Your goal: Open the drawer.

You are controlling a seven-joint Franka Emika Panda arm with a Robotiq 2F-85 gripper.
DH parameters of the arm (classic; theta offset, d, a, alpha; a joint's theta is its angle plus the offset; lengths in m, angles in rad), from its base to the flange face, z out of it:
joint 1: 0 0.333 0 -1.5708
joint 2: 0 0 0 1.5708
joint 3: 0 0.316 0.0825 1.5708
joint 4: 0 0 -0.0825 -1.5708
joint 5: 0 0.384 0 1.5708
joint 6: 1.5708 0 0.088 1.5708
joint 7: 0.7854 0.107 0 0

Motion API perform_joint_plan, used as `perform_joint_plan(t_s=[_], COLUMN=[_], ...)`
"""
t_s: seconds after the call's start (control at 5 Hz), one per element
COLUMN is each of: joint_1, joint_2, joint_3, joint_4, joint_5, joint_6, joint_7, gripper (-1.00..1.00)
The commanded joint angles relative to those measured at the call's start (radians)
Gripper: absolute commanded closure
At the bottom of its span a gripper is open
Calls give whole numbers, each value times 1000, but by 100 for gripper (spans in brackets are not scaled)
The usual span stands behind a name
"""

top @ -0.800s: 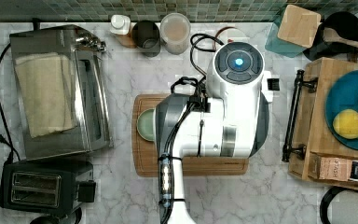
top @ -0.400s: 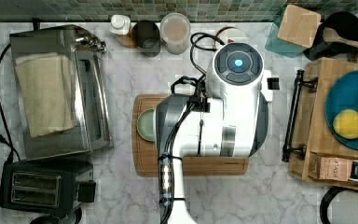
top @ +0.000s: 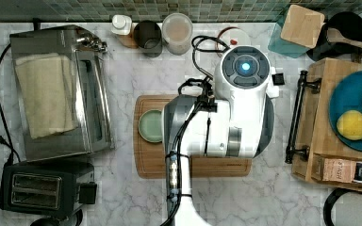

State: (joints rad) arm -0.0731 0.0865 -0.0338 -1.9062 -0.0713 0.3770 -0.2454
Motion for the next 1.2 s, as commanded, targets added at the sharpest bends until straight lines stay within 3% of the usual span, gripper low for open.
perform_joint_plan(t_s=[0.2,0.8,1.2], joint_1=[-104,-195,-230], joint_2=[34,78,117], joint_3=[-110,-138,-115], joint_4=[-50,-105,-96], joint_5=[-13,12,-8], joint_6=[86,362,414], joint_7=[-394,-649,-708], gripper=[-100,-100,-100])
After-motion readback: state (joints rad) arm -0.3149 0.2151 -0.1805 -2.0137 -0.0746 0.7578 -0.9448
